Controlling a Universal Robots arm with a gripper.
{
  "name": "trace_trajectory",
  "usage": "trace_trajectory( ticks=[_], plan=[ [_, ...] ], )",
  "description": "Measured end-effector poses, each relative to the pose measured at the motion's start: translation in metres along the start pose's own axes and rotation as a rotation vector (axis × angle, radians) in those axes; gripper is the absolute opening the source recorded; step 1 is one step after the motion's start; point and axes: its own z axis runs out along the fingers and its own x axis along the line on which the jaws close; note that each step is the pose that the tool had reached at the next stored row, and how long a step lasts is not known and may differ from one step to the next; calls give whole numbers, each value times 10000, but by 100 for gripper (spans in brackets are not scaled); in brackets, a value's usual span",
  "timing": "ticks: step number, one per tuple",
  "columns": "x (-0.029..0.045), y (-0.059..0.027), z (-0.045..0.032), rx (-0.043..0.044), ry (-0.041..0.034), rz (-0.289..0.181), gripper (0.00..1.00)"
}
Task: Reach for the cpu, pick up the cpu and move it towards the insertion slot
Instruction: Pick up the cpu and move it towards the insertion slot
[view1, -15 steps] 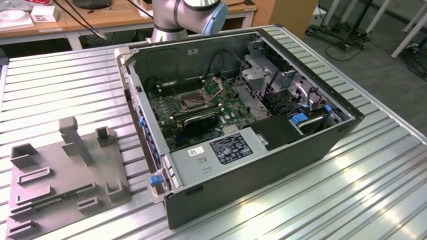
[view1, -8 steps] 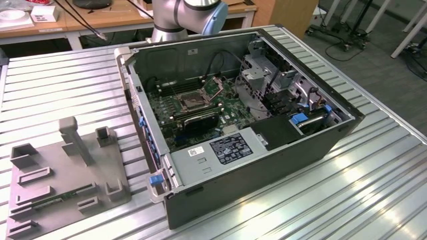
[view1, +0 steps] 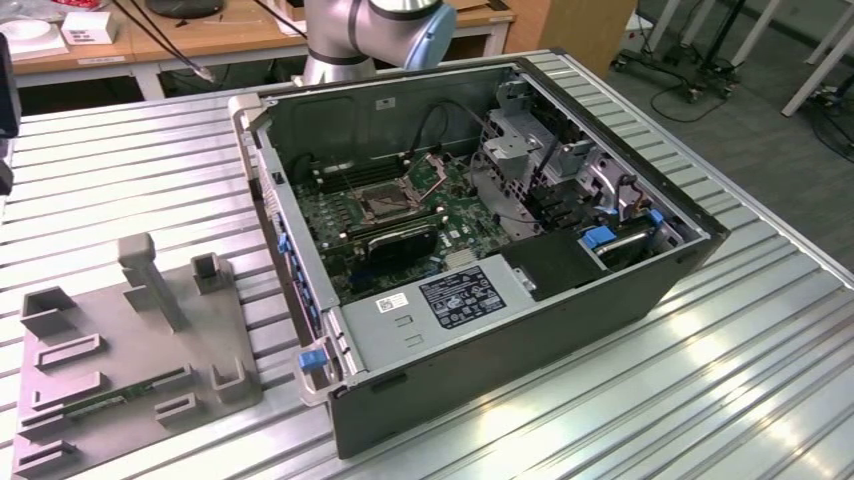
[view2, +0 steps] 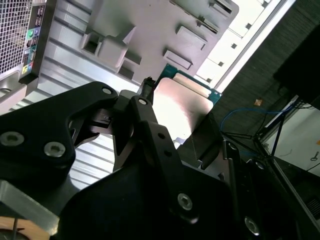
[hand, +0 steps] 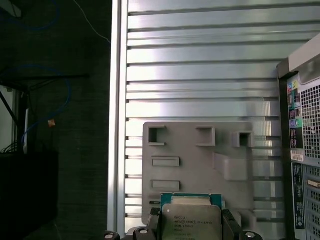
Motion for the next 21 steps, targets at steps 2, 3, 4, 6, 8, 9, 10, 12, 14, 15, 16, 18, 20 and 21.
trace_trajectory(
  ticks=[2, 3, 4, 6, 8, 9, 10, 12, 14, 15, 16, 18, 20, 21],
  plan=[
    [-25, 0, 0, 0, 0, 0, 55],
    [-40, 1, 0, 0, 0, 0, 55],
    [-54, 1, 0, 0, 0, 1, 55],
    [-81, 1, 0, 1, 1, 1, 55],
    [-101, 1, 1, 0, 0, 0, 55],
    [-108, 1, 0, 0, 0, 1, 55],
    [-114, 1, 1, 0, 0, 1, 55],
    [-127, 1, 1, 0, 0, 1, 55],
    [-139, 1, 1, 0, 0, 1, 55],
    [-146, 1, 0, 0, 0, 0, 55],
    [-152, 1, 1, 0, 0, 1, 55],
    [-167, 1, 1, 0, 0, 0, 55],
    [-181, 1, 1, 0, 0, 1, 55],
    [-186, 2, 1, 0, -1, 1, 55]
  ],
)
